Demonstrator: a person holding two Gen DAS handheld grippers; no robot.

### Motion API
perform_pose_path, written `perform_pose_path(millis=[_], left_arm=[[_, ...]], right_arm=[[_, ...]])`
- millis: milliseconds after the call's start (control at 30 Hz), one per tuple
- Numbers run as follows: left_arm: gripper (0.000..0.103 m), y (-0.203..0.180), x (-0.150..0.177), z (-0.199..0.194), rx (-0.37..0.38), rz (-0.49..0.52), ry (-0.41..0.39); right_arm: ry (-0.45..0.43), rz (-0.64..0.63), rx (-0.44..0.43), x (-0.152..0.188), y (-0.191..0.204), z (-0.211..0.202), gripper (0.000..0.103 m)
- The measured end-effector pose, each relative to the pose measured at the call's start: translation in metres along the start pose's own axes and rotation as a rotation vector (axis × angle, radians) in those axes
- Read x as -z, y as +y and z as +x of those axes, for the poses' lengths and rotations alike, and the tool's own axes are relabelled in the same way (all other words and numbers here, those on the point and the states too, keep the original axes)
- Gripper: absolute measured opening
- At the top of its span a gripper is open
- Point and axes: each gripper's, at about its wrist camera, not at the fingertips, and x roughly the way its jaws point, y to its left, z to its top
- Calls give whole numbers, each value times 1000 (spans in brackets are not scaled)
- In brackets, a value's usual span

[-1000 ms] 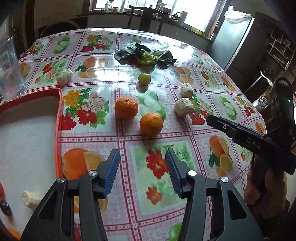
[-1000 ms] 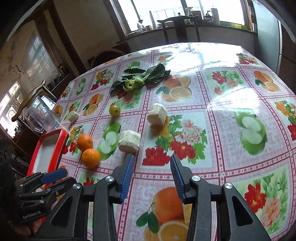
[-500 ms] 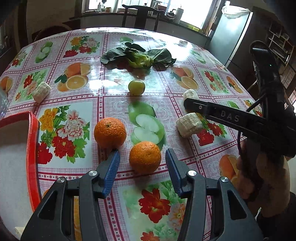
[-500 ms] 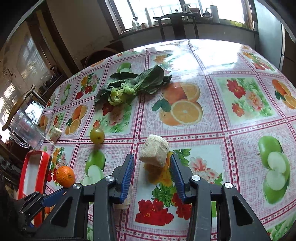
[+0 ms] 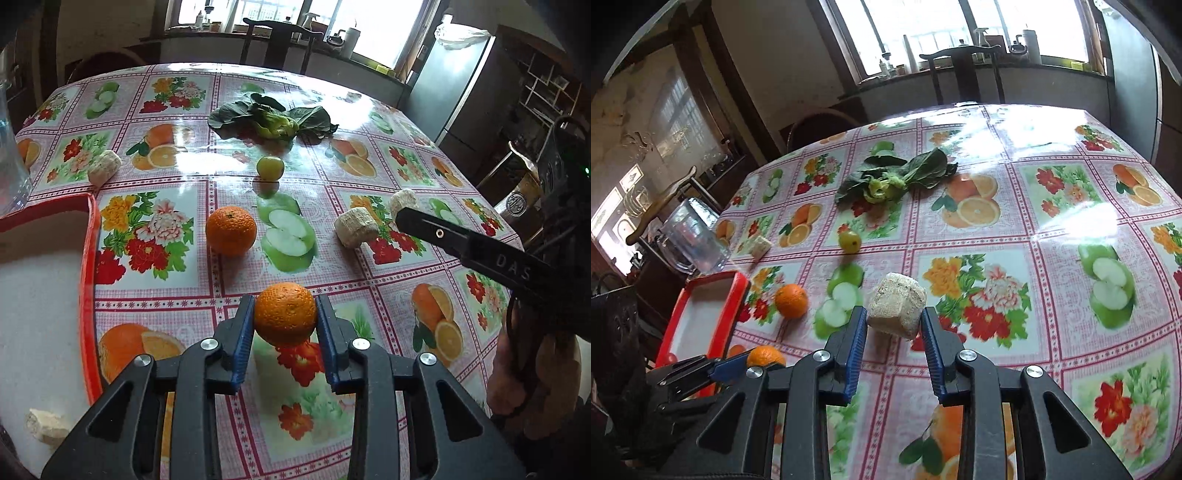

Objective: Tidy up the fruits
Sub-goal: 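Grasp the large beige piece with the right tool while the left tool grasps the orange, then carry the beige piece and orange into the tray and open both tools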

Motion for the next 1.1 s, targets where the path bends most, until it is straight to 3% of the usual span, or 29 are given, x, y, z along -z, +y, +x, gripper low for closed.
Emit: perform_pose_path(millis=[433,1100], left_arm=[[30,25,29,-62,-49,-49,-73],[30,89,66,-122,-152,-162,-155]], right_arm=[[26,-86,-101,49,70,-35,30],[76,-187,-203,91,153,-42,30]])
